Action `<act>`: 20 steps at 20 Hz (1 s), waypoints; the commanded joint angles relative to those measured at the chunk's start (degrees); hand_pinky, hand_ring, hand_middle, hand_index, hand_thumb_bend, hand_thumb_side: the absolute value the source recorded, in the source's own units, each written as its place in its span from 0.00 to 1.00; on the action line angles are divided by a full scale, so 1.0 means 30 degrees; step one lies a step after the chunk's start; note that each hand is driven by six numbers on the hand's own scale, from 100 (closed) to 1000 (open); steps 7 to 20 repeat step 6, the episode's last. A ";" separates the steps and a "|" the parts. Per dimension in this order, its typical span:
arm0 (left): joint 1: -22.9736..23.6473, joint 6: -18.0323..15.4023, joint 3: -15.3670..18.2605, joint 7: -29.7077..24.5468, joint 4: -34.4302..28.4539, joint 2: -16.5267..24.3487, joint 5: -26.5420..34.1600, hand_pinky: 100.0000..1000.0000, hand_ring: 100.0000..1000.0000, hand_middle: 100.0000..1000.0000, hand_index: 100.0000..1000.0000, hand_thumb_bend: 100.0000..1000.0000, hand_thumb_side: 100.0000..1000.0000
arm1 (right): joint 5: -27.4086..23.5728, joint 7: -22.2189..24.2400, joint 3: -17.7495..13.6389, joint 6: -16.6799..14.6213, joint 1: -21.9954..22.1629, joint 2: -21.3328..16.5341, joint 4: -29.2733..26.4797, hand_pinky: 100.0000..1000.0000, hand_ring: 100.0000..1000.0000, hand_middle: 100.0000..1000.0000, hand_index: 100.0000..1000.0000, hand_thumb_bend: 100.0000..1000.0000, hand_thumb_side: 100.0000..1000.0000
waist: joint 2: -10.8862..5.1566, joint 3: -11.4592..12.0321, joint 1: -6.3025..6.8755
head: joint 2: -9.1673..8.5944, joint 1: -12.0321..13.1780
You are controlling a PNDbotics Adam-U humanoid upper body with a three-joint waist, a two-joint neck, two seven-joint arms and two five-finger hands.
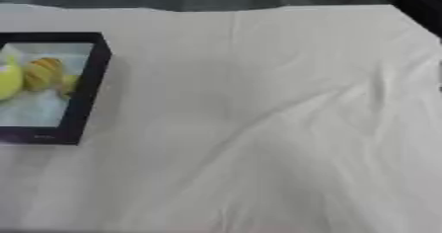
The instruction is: Pick up the objects with one hand, pass them to the other hand, and then place them into the box on the other side of the table.
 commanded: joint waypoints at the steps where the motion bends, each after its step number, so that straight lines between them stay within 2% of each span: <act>1: -0.0316 -0.1861 -0.0052 -0.0607 -0.0490 -0.0113 0.1736 0.62 0.96 0.71 0.76 0.13 1.00 | -0.0819 0.0047 -0.0315 -0.0791 0.0015 -0.0342 0.0156 0.80 0.89 0.72 0.83 0.21 0.29 | -0.0215 -0.0035 0.0128 | -0.0059 -0.0476; 2: -0.0363 -0.2203 -0.0069 -0.0883 -0.0635 -0.0288 0.2074 0.62 0.96 0.71 0.76 0.16 0.93 | -0.1141 0.0093 -0.0363 -0.1015 0.0122 -0.0282 0.0314 0.80 0.89 0.72 0.83 0.19 0.32 | -0.0205 -0.0044 0.0145 | -0.0015 -0.0660; 4: -0.0413 -0.2680 -0.0076 -0.1407 -0.0911 -0.0622 0.2644 0.62 0.96 0.71 0.77 0.31 0.71 | -0.1881 0.0086 -0.0490 -0.1294 0.0309 -0.0184 0.0716 0.79 0.89 0.71 0.82 0.17 0.34 | -0.0191 -0.0064 0.0175 | 0.0070 -0.0918; 6: -0.0435 -0.2879 -0.0054 -0.1802 -0.1093 -0.1000 0.3013 0.61 0.97 0.72 0.77 0.33 0.69 | -0.2776 -0.0156 -0.0610 -0.1397 0.0472 -0.0082 0.1062 0.79 0.89 0.71 0.81 0.15 0.34 | -0.0178 -0.0067 0.0204 | 0.0108 -0.1022; 20: -0.0435 -0.2879 -0.0054 -0.1802 -0.1093 -0.1000 0.3013 0.61 0.97 0.72 0.77 0.33 0.69 | -0.2776 -0.0156 -0.0610 -0.1397 0.0472 -0.0082 0.1062 0.79 0.89 0.71 0.81 0.15 0.34 | -0.0178 -0.0067 0.0204 | 0.0108 -0.1022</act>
